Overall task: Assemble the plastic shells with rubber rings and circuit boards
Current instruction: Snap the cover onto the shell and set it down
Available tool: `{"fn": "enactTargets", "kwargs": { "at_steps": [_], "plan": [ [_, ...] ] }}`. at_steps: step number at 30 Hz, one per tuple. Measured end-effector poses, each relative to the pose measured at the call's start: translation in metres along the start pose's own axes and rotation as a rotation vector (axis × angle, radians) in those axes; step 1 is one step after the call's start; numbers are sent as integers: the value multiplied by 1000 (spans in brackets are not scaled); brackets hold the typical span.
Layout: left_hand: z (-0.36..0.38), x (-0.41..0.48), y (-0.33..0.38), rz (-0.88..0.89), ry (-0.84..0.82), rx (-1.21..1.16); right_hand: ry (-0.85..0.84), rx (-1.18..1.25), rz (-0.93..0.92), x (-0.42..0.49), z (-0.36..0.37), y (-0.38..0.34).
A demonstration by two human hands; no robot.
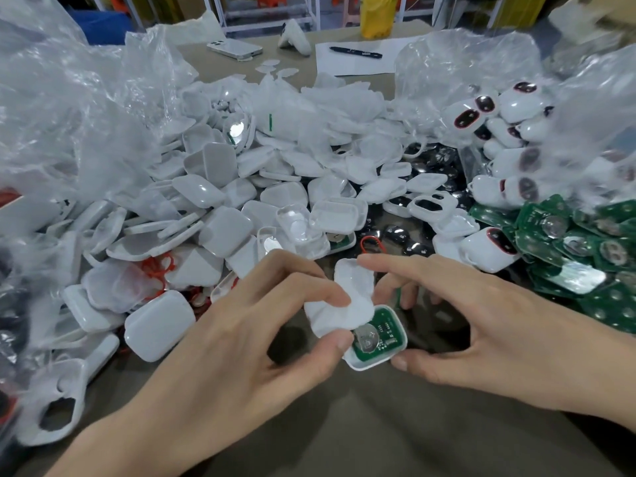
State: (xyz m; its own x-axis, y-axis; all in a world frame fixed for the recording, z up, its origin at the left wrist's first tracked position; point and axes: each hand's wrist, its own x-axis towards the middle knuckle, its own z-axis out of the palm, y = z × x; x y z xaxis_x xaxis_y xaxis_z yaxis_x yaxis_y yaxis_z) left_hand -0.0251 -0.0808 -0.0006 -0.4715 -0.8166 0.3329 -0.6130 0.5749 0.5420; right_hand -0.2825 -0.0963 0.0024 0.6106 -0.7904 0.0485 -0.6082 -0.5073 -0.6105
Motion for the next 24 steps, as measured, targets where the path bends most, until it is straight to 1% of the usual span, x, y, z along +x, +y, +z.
{"fn": "enactTargets", "kwargs": {
  "at_steps": [17, 24],
  "plan": [
    [5, 4, 4, 75, -104, 87, -6, -19, 41, 2, 1, -2],
    [5, 5, 4, 95, -154, 131, 1, -39, 9, 3, 2, -2]
  ]
}}
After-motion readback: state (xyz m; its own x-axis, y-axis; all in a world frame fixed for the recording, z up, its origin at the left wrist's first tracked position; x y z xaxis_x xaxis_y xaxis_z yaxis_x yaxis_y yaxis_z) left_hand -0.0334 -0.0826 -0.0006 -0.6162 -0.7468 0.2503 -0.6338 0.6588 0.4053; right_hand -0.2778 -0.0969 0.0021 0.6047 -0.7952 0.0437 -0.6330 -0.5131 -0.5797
